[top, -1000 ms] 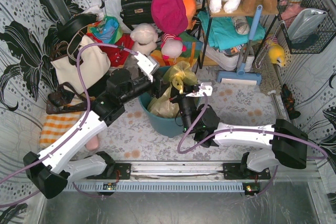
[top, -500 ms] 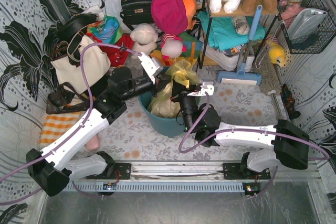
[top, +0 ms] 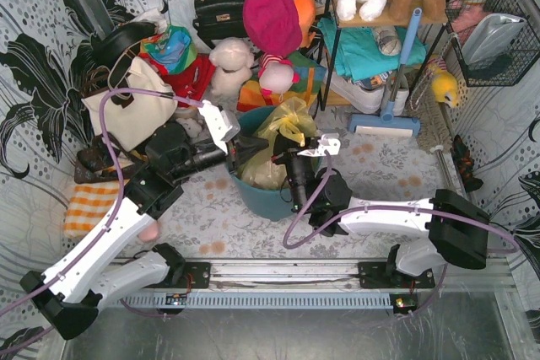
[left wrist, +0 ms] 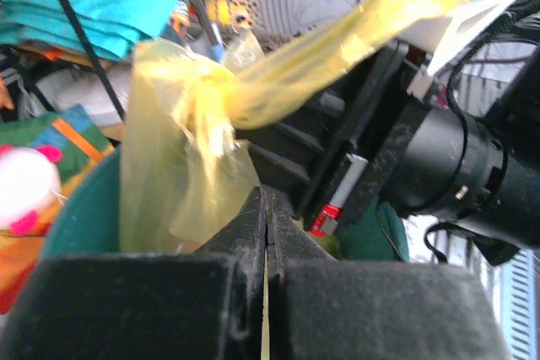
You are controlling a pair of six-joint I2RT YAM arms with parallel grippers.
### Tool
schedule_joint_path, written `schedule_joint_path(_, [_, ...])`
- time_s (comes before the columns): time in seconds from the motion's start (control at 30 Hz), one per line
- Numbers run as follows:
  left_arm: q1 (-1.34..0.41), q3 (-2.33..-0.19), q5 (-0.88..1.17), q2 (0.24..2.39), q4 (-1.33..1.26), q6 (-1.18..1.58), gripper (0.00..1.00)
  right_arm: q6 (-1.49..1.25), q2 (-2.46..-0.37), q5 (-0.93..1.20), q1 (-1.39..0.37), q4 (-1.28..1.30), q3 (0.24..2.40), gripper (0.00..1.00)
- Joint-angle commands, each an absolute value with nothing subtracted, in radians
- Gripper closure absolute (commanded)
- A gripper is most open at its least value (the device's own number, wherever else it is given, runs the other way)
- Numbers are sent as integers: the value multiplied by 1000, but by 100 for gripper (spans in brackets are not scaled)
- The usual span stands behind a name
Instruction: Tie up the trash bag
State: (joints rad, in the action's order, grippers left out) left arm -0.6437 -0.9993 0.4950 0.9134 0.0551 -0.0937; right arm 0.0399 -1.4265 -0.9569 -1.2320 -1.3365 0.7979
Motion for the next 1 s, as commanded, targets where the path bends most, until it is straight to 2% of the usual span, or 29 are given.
schedule_joint_path(0.0, [-646,-967,578,901,112,-47,100,105,-1458,-920,-1233,-1491,823,100])
schedule_joint_path(0.17, [-645,-972,575,897,183,-58,100,190,-1494,-916,-1233,-1581,843,100])
schedule_joint_path(0.27, [-645,-991,410,865,187,-62,99,203,-1495,-919,-1234,-1597,840,100])
schedule_joint_path(0.33, [-646,-998,270,835,137,-43,92,199,-1491,-918,-1233,-1591,835,100])
schedule_joint_path(0.37, [-646,-1007,216,827,110,-27,88,196,-1488,-919,-1234,-1585,834,100])
schedule_joint_path(0.5, [-646,-1058,88,859,24,34,48,181,-1480,-916,-1236,-1564,833,100])
schedule_joint_path(0.53, [-645,-1079,86,883,18,49,44,178,-1479,-916,-1236,-1561,831,100])
schedule_joint_path(0.67, [-639,-1148,147,998,-26,161,37,165,-1469,-916,-1235,-1544,828,100])
schedule_joint_path(0.8, [-608,-1239,298,1136,-38,301,37,155,-1455,-916,-1236,-1530,819,100])
schedule_joint_path(0.97, [-577,-1294,373,1208,-23,387,37,146,-1450,-913,-1237,-1521,816,100])
